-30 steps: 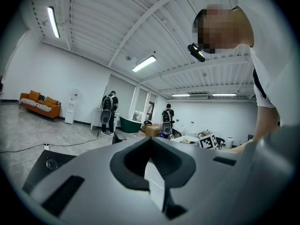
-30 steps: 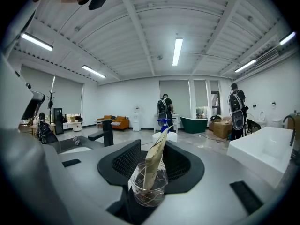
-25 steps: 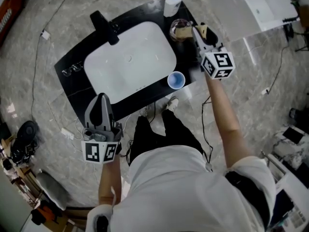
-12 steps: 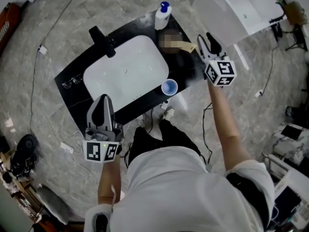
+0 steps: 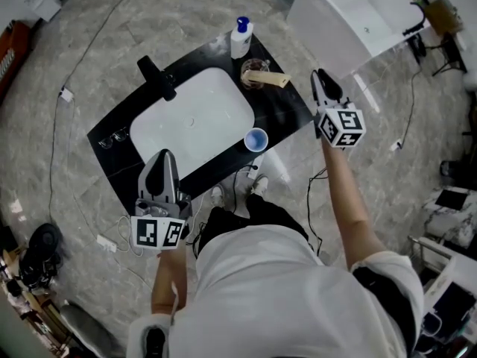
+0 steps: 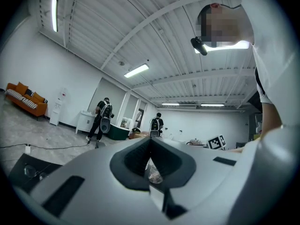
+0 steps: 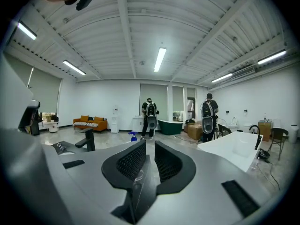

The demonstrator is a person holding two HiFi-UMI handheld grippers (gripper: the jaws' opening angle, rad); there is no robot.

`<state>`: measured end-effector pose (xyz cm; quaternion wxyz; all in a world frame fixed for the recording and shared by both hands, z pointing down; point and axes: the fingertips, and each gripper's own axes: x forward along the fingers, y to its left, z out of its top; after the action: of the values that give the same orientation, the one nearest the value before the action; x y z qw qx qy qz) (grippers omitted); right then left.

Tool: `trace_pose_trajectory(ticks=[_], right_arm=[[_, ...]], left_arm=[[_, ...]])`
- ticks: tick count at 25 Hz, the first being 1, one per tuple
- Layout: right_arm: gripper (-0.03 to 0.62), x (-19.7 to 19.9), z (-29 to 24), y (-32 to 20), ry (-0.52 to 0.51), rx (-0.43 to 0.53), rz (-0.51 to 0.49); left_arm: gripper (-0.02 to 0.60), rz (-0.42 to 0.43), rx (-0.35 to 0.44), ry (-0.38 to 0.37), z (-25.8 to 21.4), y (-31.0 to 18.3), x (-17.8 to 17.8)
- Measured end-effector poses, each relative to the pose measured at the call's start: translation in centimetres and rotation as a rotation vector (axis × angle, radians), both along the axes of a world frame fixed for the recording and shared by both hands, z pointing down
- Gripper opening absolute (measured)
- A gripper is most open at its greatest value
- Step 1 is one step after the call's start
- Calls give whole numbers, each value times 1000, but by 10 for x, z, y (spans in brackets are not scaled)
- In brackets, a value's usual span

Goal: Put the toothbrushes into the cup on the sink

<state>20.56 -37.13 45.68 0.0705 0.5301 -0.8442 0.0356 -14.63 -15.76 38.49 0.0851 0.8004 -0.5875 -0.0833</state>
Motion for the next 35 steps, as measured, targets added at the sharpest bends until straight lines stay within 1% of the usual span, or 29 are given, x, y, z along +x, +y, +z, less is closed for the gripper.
trace_pose_trajectory(ticks=[3,11,16,19,24,27,30,35], right_arm=[[63,11,-14,10,-17,10,12],[51,36,-62,44,-61,59,35],[51,12,-90,78,-58,98,-38],[51,5,-108,98,-64,134,-56],[52,0,-129,124,-65,177,-60],[52,-5,-134,143,-85,181,-61],[52,-7,-135,162,-109,183,-47],[51,-10,-134,182,-104,174,-33]], left_arm=[[3,16,10,-1,-3,0,4],[3,47,42,-1,-14,-1,13],[2,38,65,-1,-21,-2,9],[3,36,78,0,-25,0,8],[3,32,71,1,-20,5,5],[3,32,61,-1,-17,7,0],[3,42,67,-8,-19,7,-2],[2,60,77,-9,-25,9,-6]])
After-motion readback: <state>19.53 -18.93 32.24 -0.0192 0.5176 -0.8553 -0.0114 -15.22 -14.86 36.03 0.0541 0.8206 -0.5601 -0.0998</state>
